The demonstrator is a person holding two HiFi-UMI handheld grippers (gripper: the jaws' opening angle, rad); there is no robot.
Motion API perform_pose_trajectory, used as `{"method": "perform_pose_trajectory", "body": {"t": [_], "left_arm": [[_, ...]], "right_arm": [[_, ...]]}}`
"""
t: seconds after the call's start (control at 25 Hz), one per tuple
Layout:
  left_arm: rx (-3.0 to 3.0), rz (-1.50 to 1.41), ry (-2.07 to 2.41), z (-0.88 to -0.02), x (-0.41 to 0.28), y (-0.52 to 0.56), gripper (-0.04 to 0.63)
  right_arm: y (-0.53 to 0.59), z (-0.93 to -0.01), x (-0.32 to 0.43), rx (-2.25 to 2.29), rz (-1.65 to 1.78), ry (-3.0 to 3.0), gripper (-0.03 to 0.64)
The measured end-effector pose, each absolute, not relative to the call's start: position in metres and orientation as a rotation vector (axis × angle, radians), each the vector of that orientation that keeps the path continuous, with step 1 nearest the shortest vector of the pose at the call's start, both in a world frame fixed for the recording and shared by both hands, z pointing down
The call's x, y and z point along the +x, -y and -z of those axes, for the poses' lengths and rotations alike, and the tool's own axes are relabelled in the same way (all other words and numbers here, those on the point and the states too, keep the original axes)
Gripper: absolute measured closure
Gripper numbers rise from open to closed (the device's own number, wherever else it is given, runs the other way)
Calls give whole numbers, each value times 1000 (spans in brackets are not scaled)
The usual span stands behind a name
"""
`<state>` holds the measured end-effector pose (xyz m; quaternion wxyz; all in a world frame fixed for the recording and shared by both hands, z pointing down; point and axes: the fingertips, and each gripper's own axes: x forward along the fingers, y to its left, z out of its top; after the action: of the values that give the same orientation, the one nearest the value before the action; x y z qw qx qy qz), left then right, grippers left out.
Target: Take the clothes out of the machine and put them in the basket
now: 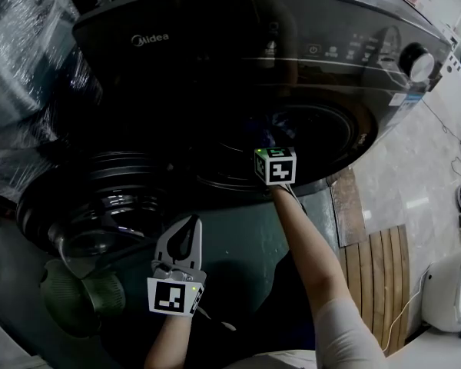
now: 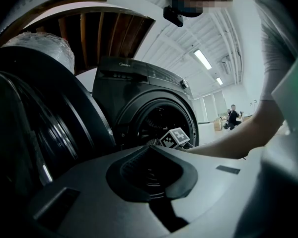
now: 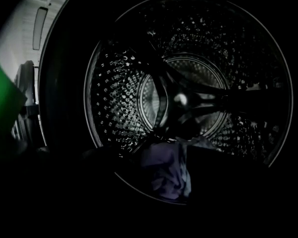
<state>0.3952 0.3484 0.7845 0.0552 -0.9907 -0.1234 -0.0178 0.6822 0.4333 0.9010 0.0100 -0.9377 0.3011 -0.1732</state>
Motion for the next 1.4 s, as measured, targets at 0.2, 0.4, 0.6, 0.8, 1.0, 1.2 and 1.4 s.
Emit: {"method": "perform_pose_trajectory", "body": {"t": [0.2,0.4,0.6,0.8,1.0,1.2,1.4], "left_arm": [[-3024,61,364,-786,394,-346,575],[-3019,66,364,-788,391,-345,575],[-3023,60,358,-789,392,-343,575],[-3024,147,344,-796,389,-341,575],[-3021,155,344,-795,388,-341,575],[-2990,153,336,-792,384,-341,575],[-3007,164,332,-793,383,-340,575]], "right_arm": [[-427,-902,697,-2949,539,-948,184],[-420,-905,704,-2910,572,-968,183],[-417,-914,716,-2911,624,-966,184],[-411,-921,723,-2857,645,-950,189],[-411,-932,729,-2880,679,-904,229],[-413,-937,728,-2904,700,-842,300],[-424,-943,732,-2958,701,-768,431]]}}
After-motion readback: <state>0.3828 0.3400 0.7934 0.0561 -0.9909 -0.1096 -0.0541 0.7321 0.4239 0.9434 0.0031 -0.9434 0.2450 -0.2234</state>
